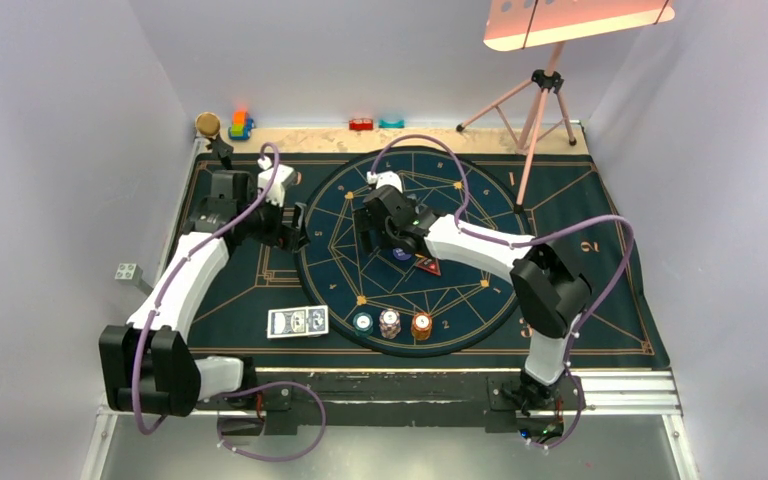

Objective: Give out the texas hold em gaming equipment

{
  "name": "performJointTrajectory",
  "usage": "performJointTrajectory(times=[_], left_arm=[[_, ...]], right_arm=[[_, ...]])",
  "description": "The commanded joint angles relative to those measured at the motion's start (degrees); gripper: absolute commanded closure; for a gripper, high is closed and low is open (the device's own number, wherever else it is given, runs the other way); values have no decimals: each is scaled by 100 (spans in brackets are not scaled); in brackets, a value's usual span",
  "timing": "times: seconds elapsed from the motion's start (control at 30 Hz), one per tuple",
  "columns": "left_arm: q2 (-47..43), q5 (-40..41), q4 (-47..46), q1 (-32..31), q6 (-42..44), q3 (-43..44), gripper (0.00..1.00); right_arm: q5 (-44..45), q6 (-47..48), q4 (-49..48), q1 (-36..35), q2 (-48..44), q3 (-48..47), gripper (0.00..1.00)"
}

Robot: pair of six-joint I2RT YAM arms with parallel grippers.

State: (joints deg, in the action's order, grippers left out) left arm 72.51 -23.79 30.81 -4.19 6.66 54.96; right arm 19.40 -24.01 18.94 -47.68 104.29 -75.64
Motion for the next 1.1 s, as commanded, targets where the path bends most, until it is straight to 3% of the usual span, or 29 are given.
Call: performJointTrajectory(times=[0.0,0.57,1.07], left_arm=[[-322,-90,92,23,124,374,0],[-829,42,590,23,407,410,0],[-1006,203,428,22,358,259,0]], right_arm=[[56,9,-168,40,225,-150,3],[-451,-99,-283,575,637,35,4],[-592,-212,-186,564,787,252,14]])
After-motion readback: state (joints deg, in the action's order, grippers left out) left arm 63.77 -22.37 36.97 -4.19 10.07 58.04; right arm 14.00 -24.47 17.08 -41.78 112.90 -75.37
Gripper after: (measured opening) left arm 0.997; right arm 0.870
